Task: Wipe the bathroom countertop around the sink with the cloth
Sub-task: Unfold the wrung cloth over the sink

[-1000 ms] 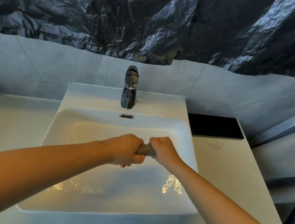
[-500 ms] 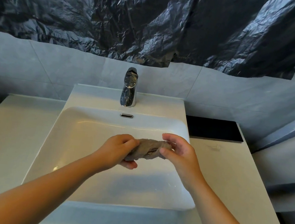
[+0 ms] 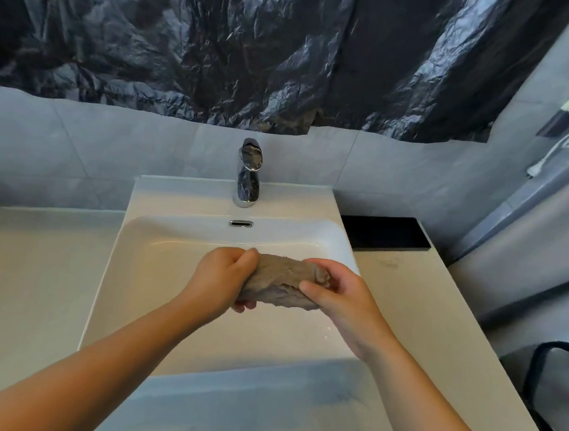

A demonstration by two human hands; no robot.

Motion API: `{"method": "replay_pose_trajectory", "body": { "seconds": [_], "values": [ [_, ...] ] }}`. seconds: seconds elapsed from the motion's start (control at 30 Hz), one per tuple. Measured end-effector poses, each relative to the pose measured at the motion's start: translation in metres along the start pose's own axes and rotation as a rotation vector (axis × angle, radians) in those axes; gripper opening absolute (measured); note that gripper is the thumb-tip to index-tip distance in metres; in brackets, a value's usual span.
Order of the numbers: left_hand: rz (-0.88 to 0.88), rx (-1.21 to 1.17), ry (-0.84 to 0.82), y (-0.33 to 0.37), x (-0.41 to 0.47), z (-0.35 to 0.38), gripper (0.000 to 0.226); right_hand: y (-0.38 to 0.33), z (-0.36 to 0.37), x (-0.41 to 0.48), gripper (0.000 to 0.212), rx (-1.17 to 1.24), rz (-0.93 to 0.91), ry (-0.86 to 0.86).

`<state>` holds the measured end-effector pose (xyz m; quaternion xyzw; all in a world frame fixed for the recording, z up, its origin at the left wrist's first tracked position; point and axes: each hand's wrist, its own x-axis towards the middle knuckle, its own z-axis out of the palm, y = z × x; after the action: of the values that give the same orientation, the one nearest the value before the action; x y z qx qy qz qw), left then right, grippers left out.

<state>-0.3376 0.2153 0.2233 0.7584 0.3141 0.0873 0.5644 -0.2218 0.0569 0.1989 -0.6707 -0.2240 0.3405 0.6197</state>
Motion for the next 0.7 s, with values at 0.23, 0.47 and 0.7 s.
{"method": "replay_pose_trajectory", "body": {
  "seconds": [0.23,0.47,0.7],
  "values": [
    [-0.374,-0.473,-0.252,-0.015,-0.009,-0.021,0.067,0.008,0.024,-0.031,0.044,-0.067,-0.225,0.274],
    [0.248,-0.216,0.071,-0.021,-0.045,0.005,0.016,0.007,0.027,-0.050,0.030,0.179,-0.068,0.349],
    [0.504,0.020,0.009,-0.016,-0.050,0.029,0.020,-0.003,-0.001,-0.056,0.032,0.566,0.031,0.310]
  ]
}}
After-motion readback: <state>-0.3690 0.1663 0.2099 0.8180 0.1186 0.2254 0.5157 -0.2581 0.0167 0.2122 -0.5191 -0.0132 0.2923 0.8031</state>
